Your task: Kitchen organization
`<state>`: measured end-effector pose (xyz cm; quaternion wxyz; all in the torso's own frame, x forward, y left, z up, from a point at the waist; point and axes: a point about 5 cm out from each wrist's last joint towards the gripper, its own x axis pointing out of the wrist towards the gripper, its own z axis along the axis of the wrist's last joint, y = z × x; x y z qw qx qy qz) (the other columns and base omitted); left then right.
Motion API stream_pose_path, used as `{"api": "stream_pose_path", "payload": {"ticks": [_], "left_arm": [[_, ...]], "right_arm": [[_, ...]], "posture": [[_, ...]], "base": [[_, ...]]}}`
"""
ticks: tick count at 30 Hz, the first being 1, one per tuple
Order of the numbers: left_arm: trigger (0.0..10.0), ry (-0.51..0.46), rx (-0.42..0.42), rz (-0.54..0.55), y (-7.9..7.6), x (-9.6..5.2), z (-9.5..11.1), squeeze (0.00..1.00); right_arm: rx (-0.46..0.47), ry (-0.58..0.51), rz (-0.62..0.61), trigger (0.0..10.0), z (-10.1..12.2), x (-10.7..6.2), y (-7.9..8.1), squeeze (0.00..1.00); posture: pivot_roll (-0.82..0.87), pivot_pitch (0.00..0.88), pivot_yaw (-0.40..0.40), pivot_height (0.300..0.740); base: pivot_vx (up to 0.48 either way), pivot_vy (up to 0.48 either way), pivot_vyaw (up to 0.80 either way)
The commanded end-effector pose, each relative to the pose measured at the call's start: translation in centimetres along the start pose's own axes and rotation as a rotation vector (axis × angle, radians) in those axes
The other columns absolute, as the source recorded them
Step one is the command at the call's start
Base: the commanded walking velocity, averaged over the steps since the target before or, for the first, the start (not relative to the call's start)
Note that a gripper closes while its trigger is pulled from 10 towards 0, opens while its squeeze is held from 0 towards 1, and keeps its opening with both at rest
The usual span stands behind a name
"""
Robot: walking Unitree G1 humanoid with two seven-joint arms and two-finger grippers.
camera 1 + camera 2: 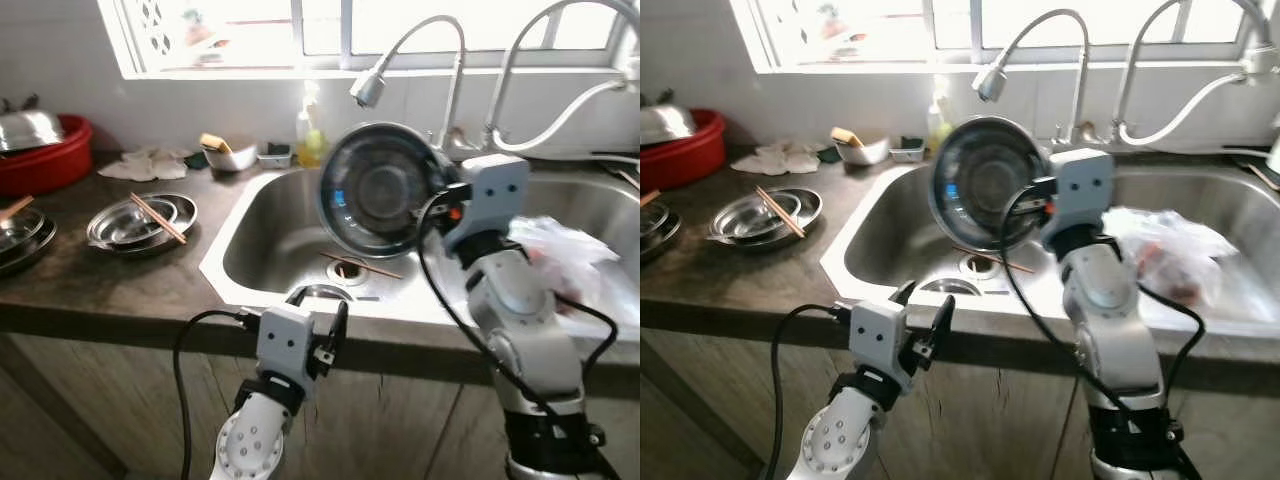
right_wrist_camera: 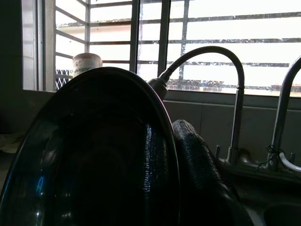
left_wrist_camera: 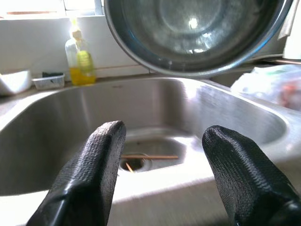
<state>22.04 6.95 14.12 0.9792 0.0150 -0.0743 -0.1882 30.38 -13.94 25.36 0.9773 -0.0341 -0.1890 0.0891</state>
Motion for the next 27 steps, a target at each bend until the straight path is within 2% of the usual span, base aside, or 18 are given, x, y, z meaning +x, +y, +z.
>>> {"api": "stream_pose_path", "payload": {"ticks": [1,9,13,15,16,17,18,19,27], "left_arm": [[10.0,-0.001,0.023,0.02,0.6,0.0,0.1,0.0],[10.0,0.013,-0.004,0.037,0.6,-0.2,-0.2,0.0],[10.0,0.012,-0.006,0.035,0.5,-0.3,-0.1,0.0],[10.0,0.013,-0.007,0.035,0.5,-0.3,-0.1,0.0],[10.0,0.013,-0.008,0.035,0.5,-0.4,-0.1,0.0],[10.0,0.015,-0.008,0.036,0.5,-0.4,-0.1,0.0],[10.0,0.015,-0.008,0.036,0.5,-0.4,-0.1,0.0],[10.0,0.015,-0.009,0.037,0.5,-0.4,0.0,0.0],[10.0,0.01,-0.02,0.017,-0.2,-0.4,0.3,0.0]], "right_arm": [[-0.013,-0.013,0.045,10.0,0.2,0.3,0.8,0.0],[-0.029,0.184,0.002,10.0,-2.6,0.7,-0.5,0.0],[-0.047,0.314,-0.059,10.0,-4.6,1.2,-2.2,0.0],[-0.049,0.336,-0.065,10.0,-4.8,1.2,-2.4,0.0],[-0.053,0.401,-0.085,10.0,-5.7,1.4,-3.0,0.0],[-0.055,0.464,-0.087,10.0,-6.5,1.5,-3.4,0.0],[-0.055,0.464,-0.087,10.0,-6.5,1.5,-3.4,0.0],[-0.081,0.521,-0.084,10.0,-7.1,1.5,-3.9,0.0],[-0.123,0.694,-0.033,10.0,-9.6,0.9,-4.9,0.0]], "posture": [[0.09,0.004,-0.025,0.74],[0.09,0.016,-0.028,0.74],[0.09,0.023,-0.033,0.74],[0.09,0.023,-0.033,0.74],[0.09,0.028,-0.033,0.74],[0.09,0.028,-0.033,0.74],[0.09,0.028,-0.033,0.74],[0.1,0.034,-0.035,0.74],[0.11,0.056,-0.034,0.74]], "base": [[0.0,0.0,0.0],[0.0,0.0,0.0],[0.0,0.0,0.0],[0.0,0.0,0.0],[0.0,0.0,0.0],[0.0,0.0,0.0],[0.0,0.0,0.0],[0.0,0.0,0.0],[0.0,0.0,0.0]]}}
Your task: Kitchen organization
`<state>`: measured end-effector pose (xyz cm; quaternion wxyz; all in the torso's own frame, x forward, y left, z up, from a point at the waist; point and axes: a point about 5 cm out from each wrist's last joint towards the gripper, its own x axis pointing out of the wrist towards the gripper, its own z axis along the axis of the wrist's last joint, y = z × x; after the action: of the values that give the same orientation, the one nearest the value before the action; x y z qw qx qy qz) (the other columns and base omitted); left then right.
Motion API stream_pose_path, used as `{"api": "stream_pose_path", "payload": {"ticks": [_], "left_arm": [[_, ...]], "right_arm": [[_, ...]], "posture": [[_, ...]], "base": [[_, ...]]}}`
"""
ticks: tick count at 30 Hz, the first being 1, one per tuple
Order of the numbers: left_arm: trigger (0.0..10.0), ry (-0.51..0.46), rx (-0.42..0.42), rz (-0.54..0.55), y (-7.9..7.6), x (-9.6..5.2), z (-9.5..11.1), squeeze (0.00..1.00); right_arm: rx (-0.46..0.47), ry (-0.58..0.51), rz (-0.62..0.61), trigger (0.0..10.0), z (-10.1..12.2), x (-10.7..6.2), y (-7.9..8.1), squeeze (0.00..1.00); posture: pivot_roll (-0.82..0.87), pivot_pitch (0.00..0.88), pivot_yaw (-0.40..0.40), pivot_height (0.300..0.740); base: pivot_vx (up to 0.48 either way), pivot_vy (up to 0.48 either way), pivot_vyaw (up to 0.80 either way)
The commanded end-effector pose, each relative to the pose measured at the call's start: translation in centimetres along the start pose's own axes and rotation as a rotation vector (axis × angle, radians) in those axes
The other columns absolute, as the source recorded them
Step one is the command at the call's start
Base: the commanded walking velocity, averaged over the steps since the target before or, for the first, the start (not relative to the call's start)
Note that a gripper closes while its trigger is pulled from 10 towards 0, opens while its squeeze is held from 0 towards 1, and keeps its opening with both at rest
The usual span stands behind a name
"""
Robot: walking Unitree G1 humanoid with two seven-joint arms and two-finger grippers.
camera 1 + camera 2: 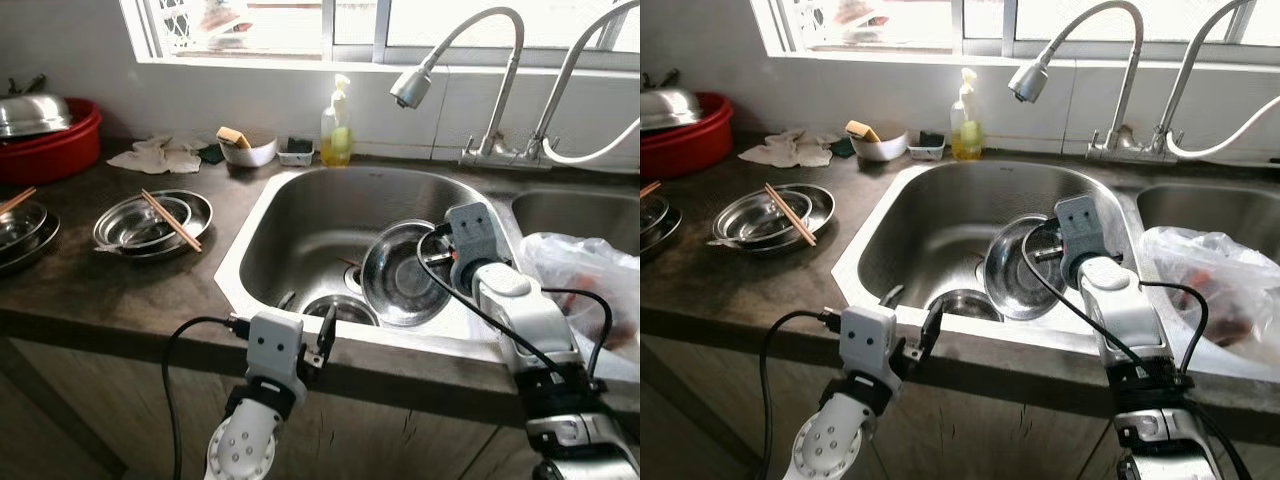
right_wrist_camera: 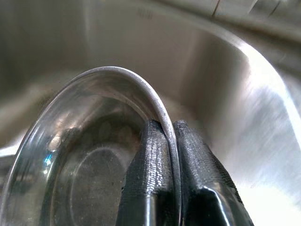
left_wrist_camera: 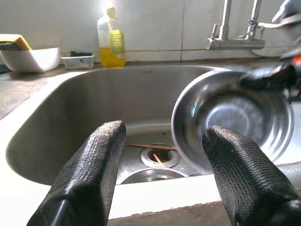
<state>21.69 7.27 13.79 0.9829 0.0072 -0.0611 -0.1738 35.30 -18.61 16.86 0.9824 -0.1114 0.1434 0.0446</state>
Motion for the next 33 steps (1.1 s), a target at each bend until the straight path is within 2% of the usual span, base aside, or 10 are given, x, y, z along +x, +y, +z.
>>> {"api": "stream_pose_path", "payload": {"ticks": [1,4,13,14,15,16,17,30,31,33], "left_arm": [[10.0,-0.013,-0.002,-0.013,-0.4,0.1,0.6,0.0],[10.0,-0.013,-0.006,-0.014,-0.3,-0.1,0.7,0.0],[10.0,-0.007,-0.008,-0.01,-0.3,-0.5,0.8,0.0],[10.0,-0.005,-0.009,-0.01,-0.4,-0.5,0.8,0.0],[10.0,-0.005,-0.009,-0.01,-0.4,-0.5,0.8,0.0],[10.0,-0.004,-0.009,-0.01,-0.4,-0.5,0.8,0.0],[10.0,-0.002,-0.008,-0.009,-0.4,-0.5,0.8,0.0],[10.0,-0.004,0.002,0.001,0.0,-0.4,0.8,0.0],[10.0,-0.004,0.004,0.001,0.0,-0.3,0.7,0.0],[10.0,-0.004,0.005,0.0,0.1,-0.3,0.7,0.0]], "right_arm": [[-0.013,0.012,0.0,10.0,0.5,0.1,-0.4,0.0],[-0.005,0.101,0.007,10.0,-0.9,0.3,-0.7,0.0],[-0.025,0.189,0.063,10.0,-2.7,0.2,-0.2,0.0],[-0.032,0.193,0.064,10.0,-2.8,0.2,-0.2,0.13],[-0.032,0.193,0.064,10.0,-2.8,0.2,-0.2,0.13],[-0.039,0.196,0.067,10.0,-2.9,0.2,-0.2,0.41],[-0.045,0.203,0.07,10.0,-3.0,0.2,-0.1,1.0],[-0.081,0.19,0.041,10.0,-3.3,-0.4,0.1,1.0],[-0.086,0.171,0.023,10.0,-3.1,-0.4,0.0,0.0],[-0.083,0.146,0.004,10.0,-2.8,-0.4,-0.1,0.0]], "posture": [[0.11,0.056,-0.034,0.74],[0.12,0.065,-0.027,0.74],[0.13,0.077,-0.035,0.74],[0.13,0.077,-0.035,0.74],[0.13,0.077,-0.035,0.74],[0.13,0.077,-0.036,0.74],[0.13,0.076,-0.037,0.74],[0.13,0.055,-0.04,0.74],[0.13,0.048,-0.036,0.74],[0.13,0.045,-0.034,0.74]], "base": [[0.0,0.0,0.0],[0.0,0.0,0.0],[0.0,0.0,0.0],[0.0,0.0,0.0],[0.0,0.0,0.0],[0.0,0.0,0.0],[0.0,0.0,0.0],[0.0,0.0,0.0],[0.0,0.0,0.0],[0.0,0.0,0.0]]}}
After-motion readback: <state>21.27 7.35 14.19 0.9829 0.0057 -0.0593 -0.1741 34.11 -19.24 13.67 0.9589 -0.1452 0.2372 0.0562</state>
